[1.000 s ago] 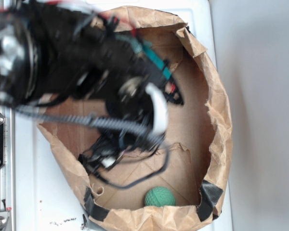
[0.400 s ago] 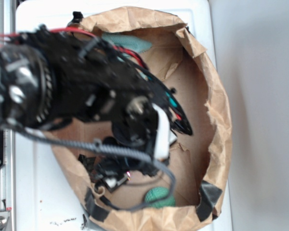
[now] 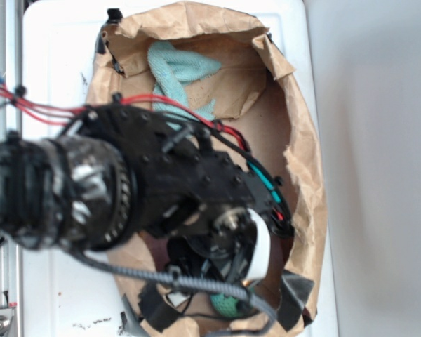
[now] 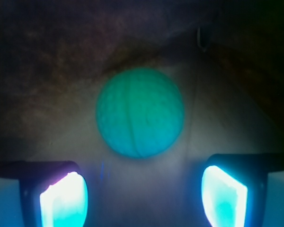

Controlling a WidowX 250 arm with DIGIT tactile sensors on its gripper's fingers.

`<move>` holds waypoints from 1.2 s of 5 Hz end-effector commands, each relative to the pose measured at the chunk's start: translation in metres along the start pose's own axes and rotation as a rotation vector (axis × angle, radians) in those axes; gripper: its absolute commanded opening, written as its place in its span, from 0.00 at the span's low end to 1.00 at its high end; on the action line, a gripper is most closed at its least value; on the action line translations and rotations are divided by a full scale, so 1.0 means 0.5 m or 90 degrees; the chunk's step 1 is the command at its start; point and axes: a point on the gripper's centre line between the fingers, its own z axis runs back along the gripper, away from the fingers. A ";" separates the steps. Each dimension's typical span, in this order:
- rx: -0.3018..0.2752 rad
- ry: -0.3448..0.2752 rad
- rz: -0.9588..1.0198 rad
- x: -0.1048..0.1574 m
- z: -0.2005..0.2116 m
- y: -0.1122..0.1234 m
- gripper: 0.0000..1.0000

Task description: Grab the green ball.

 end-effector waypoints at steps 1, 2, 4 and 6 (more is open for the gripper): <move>-0.005 -0.047 -0.037 0.066 -0.025 -0.005 1.00; -0.035 -0.081 -0.047 0.058 -0.054 0.016 1.00; -0.020 -0.079 -0.049 0.039 -0.067 0.018 0.00; 0.034 -0.061 0.019 0.011 0.034 0.039 0.00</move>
